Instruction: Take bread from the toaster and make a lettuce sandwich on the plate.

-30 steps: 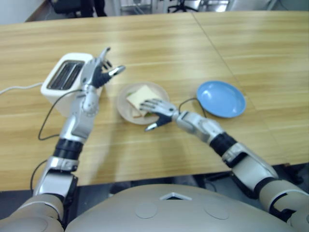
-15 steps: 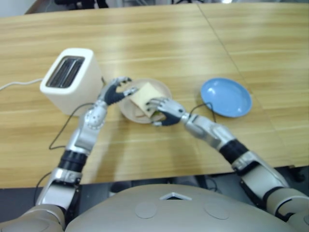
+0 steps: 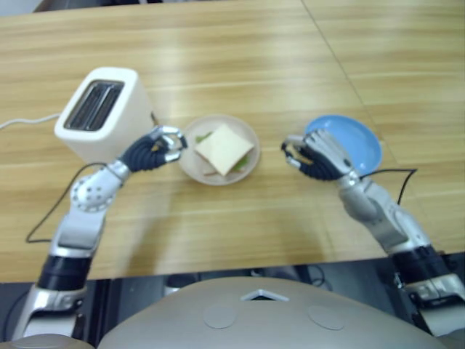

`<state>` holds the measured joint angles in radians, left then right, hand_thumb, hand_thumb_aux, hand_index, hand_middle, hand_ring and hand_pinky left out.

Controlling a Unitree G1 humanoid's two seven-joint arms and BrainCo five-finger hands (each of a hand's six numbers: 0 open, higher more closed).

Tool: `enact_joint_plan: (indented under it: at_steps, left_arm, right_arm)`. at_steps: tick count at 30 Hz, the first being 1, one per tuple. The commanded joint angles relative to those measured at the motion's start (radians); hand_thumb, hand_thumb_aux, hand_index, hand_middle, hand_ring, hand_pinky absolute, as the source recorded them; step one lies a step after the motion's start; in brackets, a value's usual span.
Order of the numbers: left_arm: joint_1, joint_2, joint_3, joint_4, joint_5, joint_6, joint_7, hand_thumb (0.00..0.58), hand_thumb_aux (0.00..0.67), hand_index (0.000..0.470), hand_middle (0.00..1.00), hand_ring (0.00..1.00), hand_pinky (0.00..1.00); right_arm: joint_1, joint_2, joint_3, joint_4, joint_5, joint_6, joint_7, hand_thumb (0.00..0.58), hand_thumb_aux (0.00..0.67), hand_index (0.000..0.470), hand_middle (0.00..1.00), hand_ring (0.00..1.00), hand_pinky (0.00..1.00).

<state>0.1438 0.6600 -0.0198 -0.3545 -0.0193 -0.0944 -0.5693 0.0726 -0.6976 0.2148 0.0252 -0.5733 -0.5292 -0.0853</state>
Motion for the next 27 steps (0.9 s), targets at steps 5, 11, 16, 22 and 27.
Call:
enact_joint_plan:
  at_steps: [5, 11, 16, 22, 27]
  left_arm:
    - [0.140, 0.129, -0.191, -0.018, 0.083, 0.072, -0.212, 0.580, 0.670, 0.460, 1.00, 1.00, 1.00]
    - [-0.002, 0.033, -0.321, 0.217, 0.243, 0.152, -0.158, 0.580, 0.670, 0.460, 1.00, 1.00, 1.00]
    - [-0.141, -0.051, -0.365, 0.447, 0.380, 0.198, -0.035, 0.580, 0.670, 0.460, 1.00, 1.00, 1.00]
    - [-0.327, -0.120, -0.367, 0.731, 0.513, 0.245, 0.169, 0.577, 0.620, 0.426, 1.00, 1.00, 1.00]
    - [-0.461, -0.183, -0.346, 0.887, 0.572, 0.226, 0.377, 0.509, 0.436, 0.299, 1.00, 1.00, 1.00]
  right_arm:
    - [0.066, 0.018, 0.136, 0.032, 0.055, 0.093, 0.328, 0.580, 0.670, 0.460, 1.00, 1.00, 1.00]
    - [-0.060, 0.112, 0.202, 0.142, -0.026, 0.097, 0.329, 0.580, 0.670, 0.460, 1.00, 1.00, 1.00]
    - [-0.231, 0.203, 0.272, 0.369, -0.118, 0.048, 0.240, 0.580, 0.670, 0.460, 1.00, 1.00, 1.00]
    - [-0.465, 0.304, 0.359, 0.694, -0.252, 0.008, 0.010, 0.580, 0.670, 0.460, 1.00, 1.00, 1.00]
    - [-0.661, 0.365, 0.408, 0.930, -0.335, 0.032, -0.239, 0.580, 0.670, 0.460, 1.00, 1.00, 1.00]
